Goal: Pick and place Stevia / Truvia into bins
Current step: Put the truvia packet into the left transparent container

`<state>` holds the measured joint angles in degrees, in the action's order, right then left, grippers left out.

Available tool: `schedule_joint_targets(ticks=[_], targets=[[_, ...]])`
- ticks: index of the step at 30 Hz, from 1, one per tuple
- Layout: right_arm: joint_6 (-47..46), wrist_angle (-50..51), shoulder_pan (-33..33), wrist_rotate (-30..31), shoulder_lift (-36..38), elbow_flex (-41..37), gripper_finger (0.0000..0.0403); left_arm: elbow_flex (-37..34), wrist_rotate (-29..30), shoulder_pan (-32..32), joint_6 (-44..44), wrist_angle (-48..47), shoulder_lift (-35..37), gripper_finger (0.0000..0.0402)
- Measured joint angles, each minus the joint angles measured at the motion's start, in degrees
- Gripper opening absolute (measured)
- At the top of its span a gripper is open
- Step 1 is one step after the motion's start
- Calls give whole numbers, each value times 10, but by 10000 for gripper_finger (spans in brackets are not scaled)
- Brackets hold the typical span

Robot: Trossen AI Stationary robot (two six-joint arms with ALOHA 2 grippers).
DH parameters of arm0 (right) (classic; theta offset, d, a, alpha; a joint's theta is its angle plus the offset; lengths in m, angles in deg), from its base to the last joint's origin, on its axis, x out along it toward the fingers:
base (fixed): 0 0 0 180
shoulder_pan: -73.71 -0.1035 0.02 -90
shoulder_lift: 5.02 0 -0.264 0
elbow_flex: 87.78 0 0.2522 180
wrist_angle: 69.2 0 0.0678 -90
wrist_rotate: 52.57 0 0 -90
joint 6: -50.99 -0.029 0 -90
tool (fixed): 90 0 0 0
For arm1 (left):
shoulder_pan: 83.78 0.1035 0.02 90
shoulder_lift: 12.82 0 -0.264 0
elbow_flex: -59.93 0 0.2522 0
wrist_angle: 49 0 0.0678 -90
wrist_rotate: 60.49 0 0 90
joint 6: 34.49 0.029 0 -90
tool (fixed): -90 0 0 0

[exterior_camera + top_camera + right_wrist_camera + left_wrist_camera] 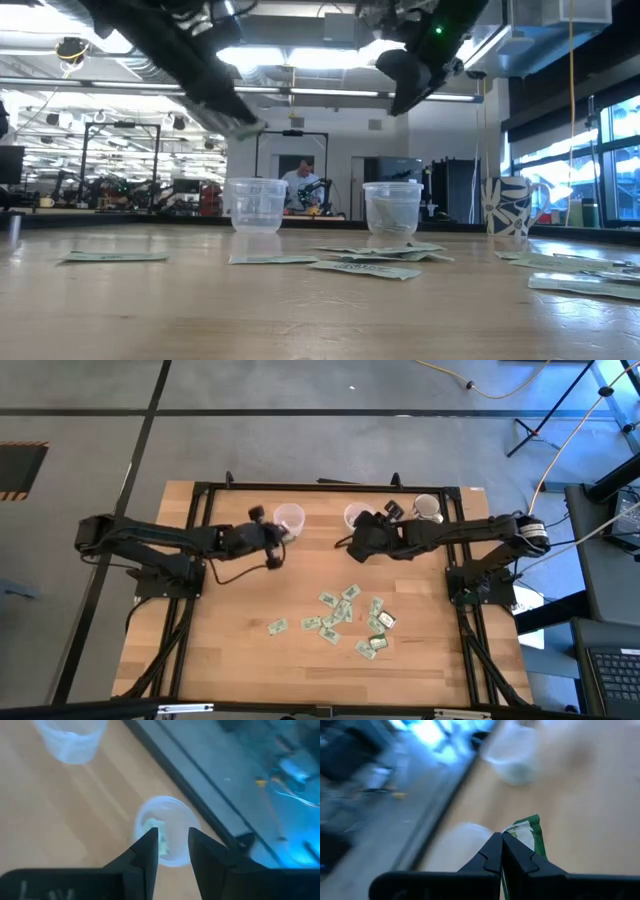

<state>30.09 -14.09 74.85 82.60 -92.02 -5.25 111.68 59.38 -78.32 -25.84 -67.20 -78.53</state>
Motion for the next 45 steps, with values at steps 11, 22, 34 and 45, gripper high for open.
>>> schedule_joint_targets(ticks=[11, 22, 34, 45], targets=[[-117, 26, -11, 6, 13, -83, 110, 1, -11, 95, 31, 50, -43, 2], [-47, -37, -15, -152, 28, -91, 110, 1, -54, 154, 40, 113, -144, 2], [50, -75, -13, -238, 46, -91, 110, 1, -66, 186, 45, 142, -180, 3], [165, -119, 55, -408, 100, -91, 110, 1, -121, 187, 45, 112, -180, 21]])
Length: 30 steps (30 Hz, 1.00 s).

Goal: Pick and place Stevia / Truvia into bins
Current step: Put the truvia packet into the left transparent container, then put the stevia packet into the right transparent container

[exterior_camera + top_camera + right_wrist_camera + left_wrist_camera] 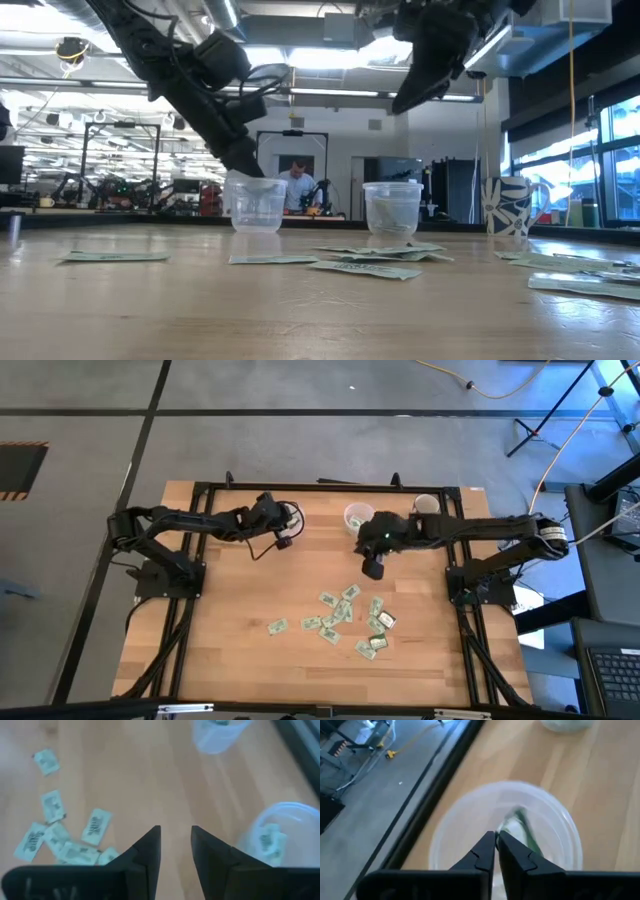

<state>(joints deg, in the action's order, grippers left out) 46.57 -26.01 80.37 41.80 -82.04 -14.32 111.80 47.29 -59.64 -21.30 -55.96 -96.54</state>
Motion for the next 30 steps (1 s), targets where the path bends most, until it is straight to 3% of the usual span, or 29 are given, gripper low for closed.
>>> schedule_joint_targets(ticks=[8, 14, 18, 24, 30], targets=[[-45, 14, 29, -34, 37, 0, 110, 0, 0, 0, -48, -4, 3, 64], [-92, -38, 33, -70, 53, 0, 110, 2, -4, -6, -75, -6, 35, 67], [-86, -64, 11, -70, 62, -26, 110, 4, -38, -11, -48, -5, 73, 66], [-38, -301, -13, -81, 86, -178, 110, 4, -103, -46, -6, -8, 116, 70], [-72, -450, -7, -203, 139, -271, 110, 5, -104, -105, -30, -25, 175, 71]])
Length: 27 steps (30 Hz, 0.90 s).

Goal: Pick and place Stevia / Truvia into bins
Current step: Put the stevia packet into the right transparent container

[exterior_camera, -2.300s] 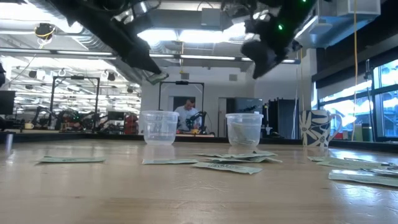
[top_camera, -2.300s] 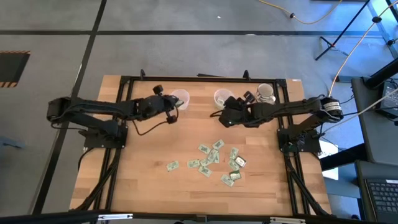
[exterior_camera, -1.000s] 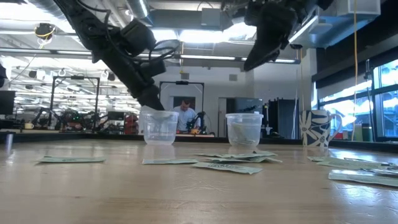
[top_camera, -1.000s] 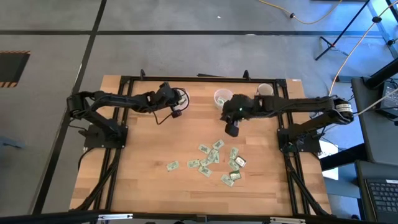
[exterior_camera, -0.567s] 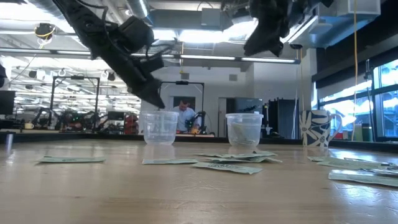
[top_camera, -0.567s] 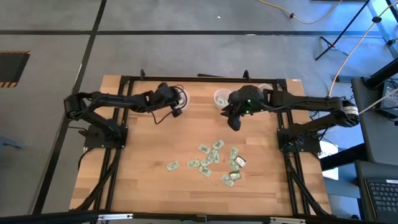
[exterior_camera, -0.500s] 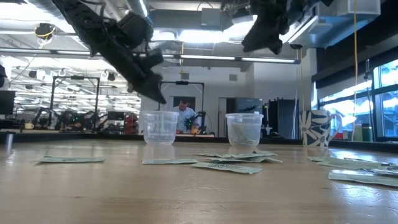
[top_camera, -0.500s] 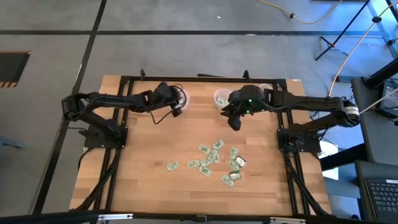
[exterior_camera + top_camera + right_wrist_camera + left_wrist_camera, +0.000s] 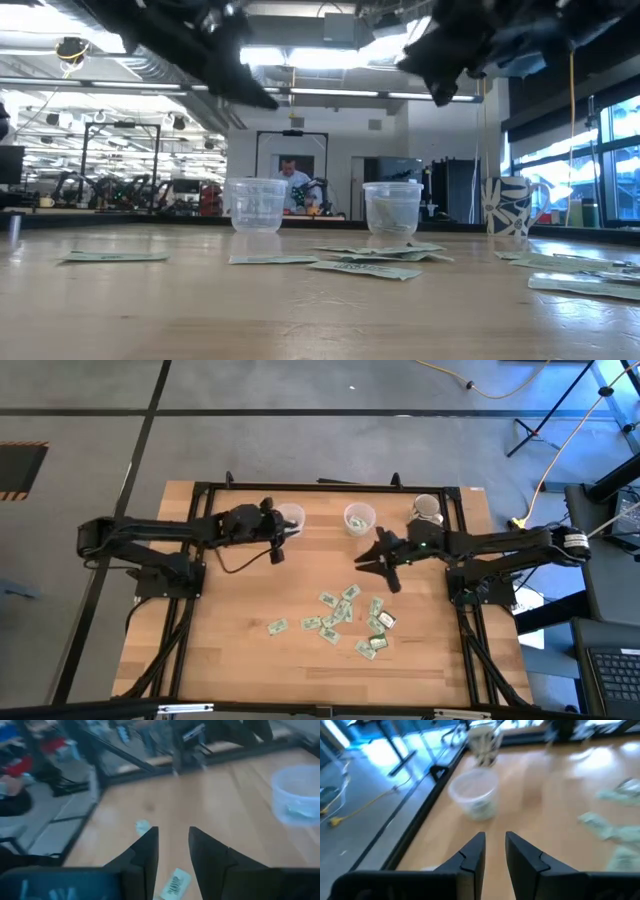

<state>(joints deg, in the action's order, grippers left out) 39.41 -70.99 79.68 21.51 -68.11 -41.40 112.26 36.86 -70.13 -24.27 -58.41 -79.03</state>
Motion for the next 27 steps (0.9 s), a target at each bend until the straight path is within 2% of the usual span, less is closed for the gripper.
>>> schedule_joint_targets(ticks=[8, 14, 17, 20, 27], targets=[[-2, -72, -18, 5, 85, -74, 110, 0, -4, -117, -23, -11, 77, 71], [43, -74, -18, 38, 122, -97, 110, 0, -50, -196, -35, -82, 88, 71], [76, -80, -17, 54, 127, -98, 110, 0, -64, -233, -48, -115, 73, 71], [82, -83, -18, 54, 127, -98, 110, 0, -71, -263, -97, -118, 46, 75], [29, -84, -18, 54, 127, -98, 110, 0, -69, -300, -183, -106, -54, 122]])
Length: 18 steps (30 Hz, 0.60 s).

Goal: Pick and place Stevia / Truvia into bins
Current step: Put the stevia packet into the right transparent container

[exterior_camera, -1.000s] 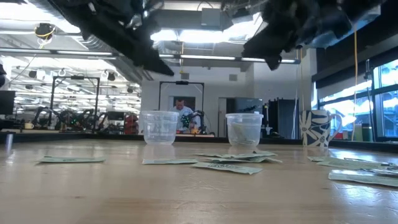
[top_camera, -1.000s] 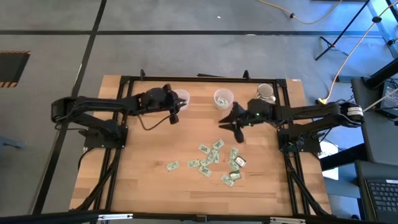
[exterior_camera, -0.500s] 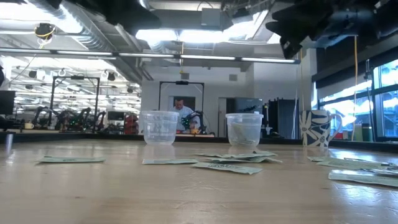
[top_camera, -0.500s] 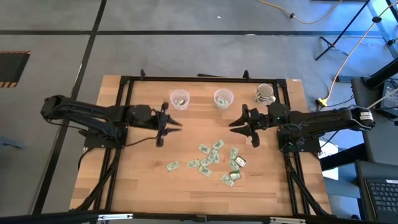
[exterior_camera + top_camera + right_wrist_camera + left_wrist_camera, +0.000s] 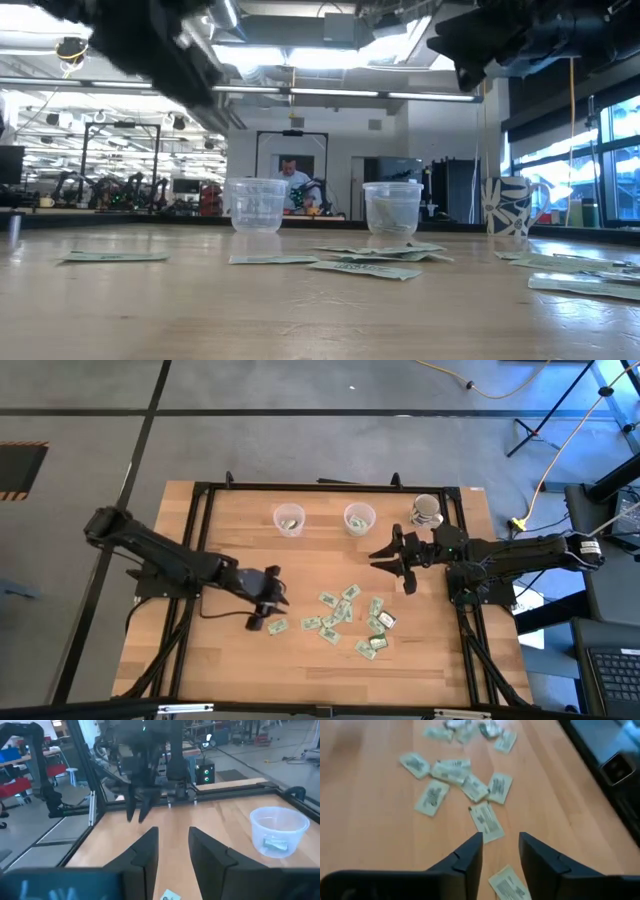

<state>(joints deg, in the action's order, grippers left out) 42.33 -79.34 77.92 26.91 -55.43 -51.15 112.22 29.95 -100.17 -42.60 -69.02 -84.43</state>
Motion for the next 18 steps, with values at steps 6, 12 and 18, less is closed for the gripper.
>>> schedule_joint_targets(ticks=[6, 12, 18], targets=[[-1, 31, 0, 0, -1, 0, 110, 0, -2, -11, -7, 18, -85, 142], [-45, 32, 0, 0, -1, 0, 110, 0, -16, -21, -18, 11, -144, 129], [-44, 35, 0, -1, -1, 0, 110, 0, -13, -19, -34, 18, -163, 120]])
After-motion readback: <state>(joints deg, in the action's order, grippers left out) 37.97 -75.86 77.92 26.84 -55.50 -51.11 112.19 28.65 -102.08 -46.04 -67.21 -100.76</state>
